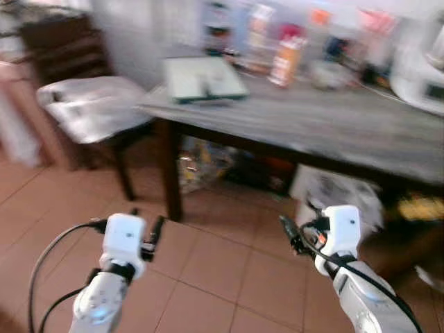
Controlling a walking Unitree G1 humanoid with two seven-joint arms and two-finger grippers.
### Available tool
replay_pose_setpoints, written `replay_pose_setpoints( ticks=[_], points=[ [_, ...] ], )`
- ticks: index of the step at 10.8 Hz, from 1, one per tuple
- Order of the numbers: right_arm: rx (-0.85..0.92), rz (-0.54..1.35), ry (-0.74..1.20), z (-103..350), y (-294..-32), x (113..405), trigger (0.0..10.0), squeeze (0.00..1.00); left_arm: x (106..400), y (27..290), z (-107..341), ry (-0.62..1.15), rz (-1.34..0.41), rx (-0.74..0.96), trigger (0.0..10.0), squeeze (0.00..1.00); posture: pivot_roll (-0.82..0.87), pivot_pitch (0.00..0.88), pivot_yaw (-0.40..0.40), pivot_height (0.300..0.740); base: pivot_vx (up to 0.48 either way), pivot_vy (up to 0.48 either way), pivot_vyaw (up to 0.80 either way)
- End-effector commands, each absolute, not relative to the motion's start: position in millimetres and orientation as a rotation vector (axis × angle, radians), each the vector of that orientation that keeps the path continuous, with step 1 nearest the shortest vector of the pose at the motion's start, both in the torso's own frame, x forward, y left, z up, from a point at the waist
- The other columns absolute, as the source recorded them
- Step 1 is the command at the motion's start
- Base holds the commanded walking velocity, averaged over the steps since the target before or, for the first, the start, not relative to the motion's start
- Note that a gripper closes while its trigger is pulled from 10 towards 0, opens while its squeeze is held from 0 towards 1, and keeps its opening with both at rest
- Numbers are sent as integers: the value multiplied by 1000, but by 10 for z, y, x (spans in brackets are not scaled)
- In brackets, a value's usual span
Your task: Setting the table
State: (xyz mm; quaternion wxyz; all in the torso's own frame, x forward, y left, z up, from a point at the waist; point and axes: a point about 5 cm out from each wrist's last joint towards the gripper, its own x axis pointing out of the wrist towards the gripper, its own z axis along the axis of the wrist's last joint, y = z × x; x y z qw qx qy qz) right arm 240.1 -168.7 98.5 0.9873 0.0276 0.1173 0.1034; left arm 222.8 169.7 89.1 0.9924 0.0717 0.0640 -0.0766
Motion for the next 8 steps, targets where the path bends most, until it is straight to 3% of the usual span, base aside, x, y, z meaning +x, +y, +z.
replay_pose_setpoints(
  ticks=[1, 8],
  points=[
    [51, 185, 228, 1018, -1738, 2413, 10000, 0, 2244, 1640, 894, 125, -176, 141, 10000, 0, 65, 41, -7, 740, 0, 0, -769],
    [57, 181, 231, 1018, -1731, 2424, 10000, 0, 2254, 1638, 889, 124, -179, 149, 10000, 0, 64, 44, -8, 740, 0, 0, -768]
  ],
)
